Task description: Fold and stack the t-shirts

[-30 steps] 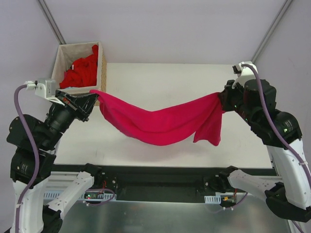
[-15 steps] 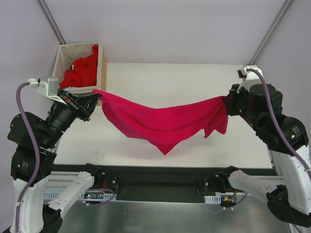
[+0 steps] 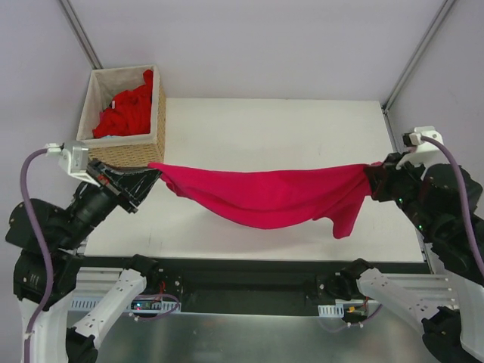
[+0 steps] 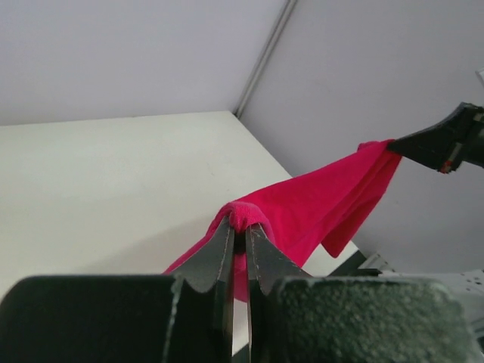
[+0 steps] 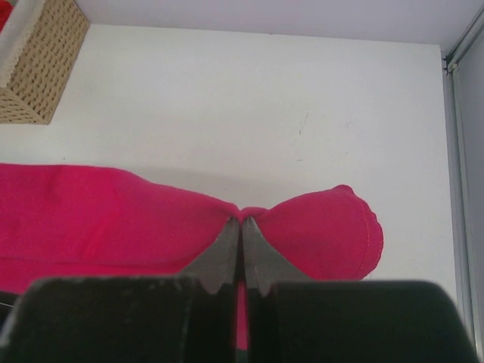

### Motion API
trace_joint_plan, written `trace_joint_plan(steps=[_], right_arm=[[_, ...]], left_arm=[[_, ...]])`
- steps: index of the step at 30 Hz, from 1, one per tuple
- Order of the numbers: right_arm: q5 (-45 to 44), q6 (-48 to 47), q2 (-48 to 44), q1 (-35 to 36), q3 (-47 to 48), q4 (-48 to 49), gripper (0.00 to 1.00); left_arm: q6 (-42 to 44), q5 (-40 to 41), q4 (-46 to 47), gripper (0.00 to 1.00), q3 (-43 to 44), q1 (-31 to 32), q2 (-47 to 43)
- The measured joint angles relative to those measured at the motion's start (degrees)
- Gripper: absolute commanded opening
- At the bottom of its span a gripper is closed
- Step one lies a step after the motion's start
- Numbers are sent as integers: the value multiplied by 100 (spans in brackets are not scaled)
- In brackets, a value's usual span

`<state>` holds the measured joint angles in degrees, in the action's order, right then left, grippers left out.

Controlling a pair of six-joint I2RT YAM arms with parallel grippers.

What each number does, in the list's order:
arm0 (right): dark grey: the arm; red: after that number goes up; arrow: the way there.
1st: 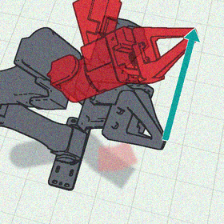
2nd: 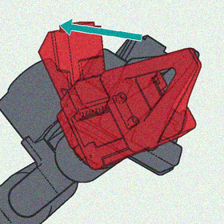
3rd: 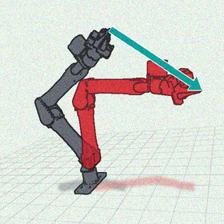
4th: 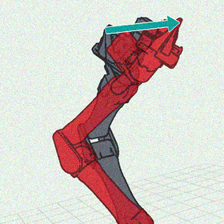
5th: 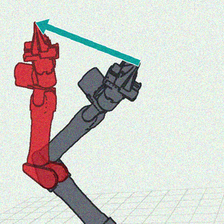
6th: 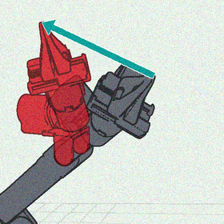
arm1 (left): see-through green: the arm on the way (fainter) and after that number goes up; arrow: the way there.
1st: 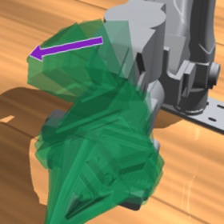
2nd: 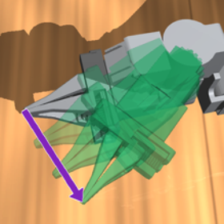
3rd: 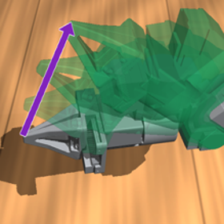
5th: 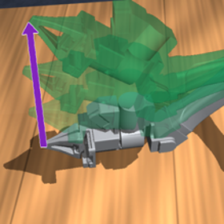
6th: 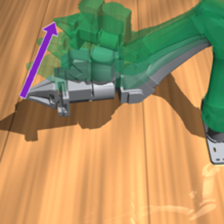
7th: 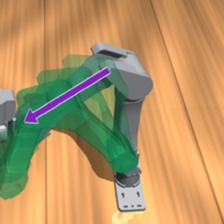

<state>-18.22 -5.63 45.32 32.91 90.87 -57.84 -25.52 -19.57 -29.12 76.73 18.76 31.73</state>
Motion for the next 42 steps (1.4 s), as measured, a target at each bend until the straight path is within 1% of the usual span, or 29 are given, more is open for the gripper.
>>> trace_joint_plan(steps=[5,9,12,14,16,22,26,30,33,36,38,42], right_arm=[[0,-7,-68,2,461,-155,1],[-2,-46,11,2,619,-164,1],[-11,-63,142,2,564,-122,1],[-35,-68,188,2,350,-44,1],[-92,-66,251,4,2,55,1],[-385,4,695,2,-1537,542,1],[-452,116,1497,-136,-2391,1036,1],[-483,223,2785,-566,-2669,1626,1],[-507,306,3768,-839,-2608,2063,1],[-525,369,4621,-1064,-2288,2260,1],[-535,396,5097,-1209,-1954,2310,1],[-507,413,5757,-1458,-1117,2350,0]], left_arm=[[-356,-367,-2,0,651,0,-85],[-658,-501,111,0,1228,0,-74],[-739,-501,245,0,1252,0,-107],[-756,-474,315,0,1016,0,-144],[-756,-389,334,0,579,0,-186],[-745,46,396,0,-1355,0,-28],[-737,667,713,0,-2889,0,485],[-787,1189,1200,0,-3790,0,1425],[-807,1478,1685,0,-3991,-2,2151],[-807,1668,2264,0,-3963,-2,2717],[-802,1731,2544,0,-3869,-2,3025],[-761,1919,2916,0,-3362,-2,3641]])
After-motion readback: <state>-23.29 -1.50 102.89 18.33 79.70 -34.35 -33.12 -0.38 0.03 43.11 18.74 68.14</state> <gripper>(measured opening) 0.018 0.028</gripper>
